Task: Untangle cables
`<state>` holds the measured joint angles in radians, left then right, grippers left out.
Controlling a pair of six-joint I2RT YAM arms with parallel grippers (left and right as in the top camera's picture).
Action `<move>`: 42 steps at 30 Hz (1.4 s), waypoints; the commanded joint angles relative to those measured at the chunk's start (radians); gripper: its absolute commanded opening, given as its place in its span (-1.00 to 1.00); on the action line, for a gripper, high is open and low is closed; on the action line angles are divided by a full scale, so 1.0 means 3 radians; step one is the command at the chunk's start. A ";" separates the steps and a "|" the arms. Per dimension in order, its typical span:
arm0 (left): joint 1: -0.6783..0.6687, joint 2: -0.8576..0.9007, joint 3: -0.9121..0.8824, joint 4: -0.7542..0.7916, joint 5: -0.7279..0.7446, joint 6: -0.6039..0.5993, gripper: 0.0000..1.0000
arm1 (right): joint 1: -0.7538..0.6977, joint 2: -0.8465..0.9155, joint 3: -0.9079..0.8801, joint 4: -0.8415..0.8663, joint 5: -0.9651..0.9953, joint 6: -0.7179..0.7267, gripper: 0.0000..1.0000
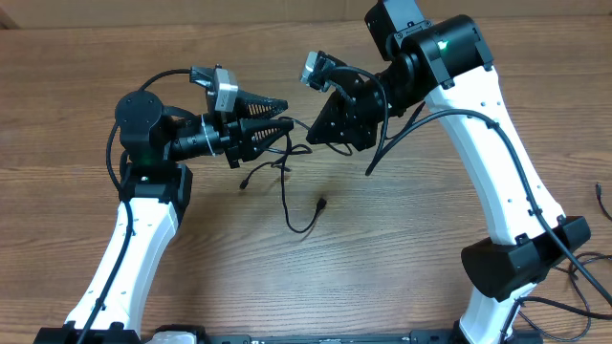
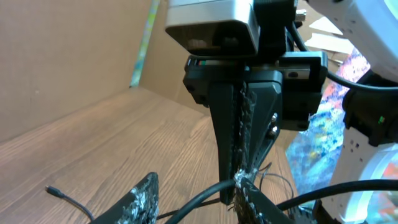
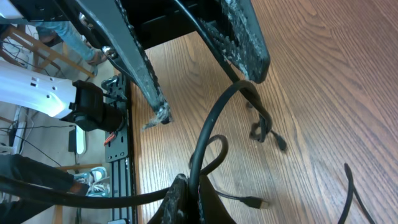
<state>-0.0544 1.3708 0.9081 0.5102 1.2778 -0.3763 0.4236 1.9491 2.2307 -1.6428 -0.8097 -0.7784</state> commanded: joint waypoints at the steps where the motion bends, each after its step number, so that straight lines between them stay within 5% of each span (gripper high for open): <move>1: 0.0006 -0.0036 0.0043 0.0009 -0.0008 -0.0134 -0.81 | -0.0010 0.0006 -0.0022 0.0003 0.0178 0.0056 -0.92; 8: 0.0009 -0.0036 0.0043 -0.0071 -0.0004 -0.0131 -0.77 | -0.0328 0.0006 -0.0022 0.0449 0.1306 0.1389 -0.92; 16: 0.0056 -0.0036 0.0043 -0.0247 0.0018 -0.0076 -0.78 | -0.1311 0.0006 -0.0022 0.0746 0.1587 0.2444 -0.92; 27: 0.0482 -0.0034 0.0043 -0.0659 0.0013 0.0042 -0.79 | -0.2647 0.0006 -0.0022 0.0847 0.1339 0.2770 -0.92; 36: 0.0524 -0.0036 0.0043 -0.1017 -0.0027 0.0249 -0.77 | -0.3129 0.0005 -0.0004 0.1129 0.0553 0.2772 -0.92; 42: 0.0523 -0.0034 0.0043 -0.1635 -0.0289 0.0586 -0.77 | -0.3395 -0.0022 0.0136 0.1829 0.0451 0.3084 -0.92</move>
<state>0.1001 1.3708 0.9100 0.0666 1.2381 -0.2817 -0.5613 1.9518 2.2330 -1.1580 -0.6403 0.0898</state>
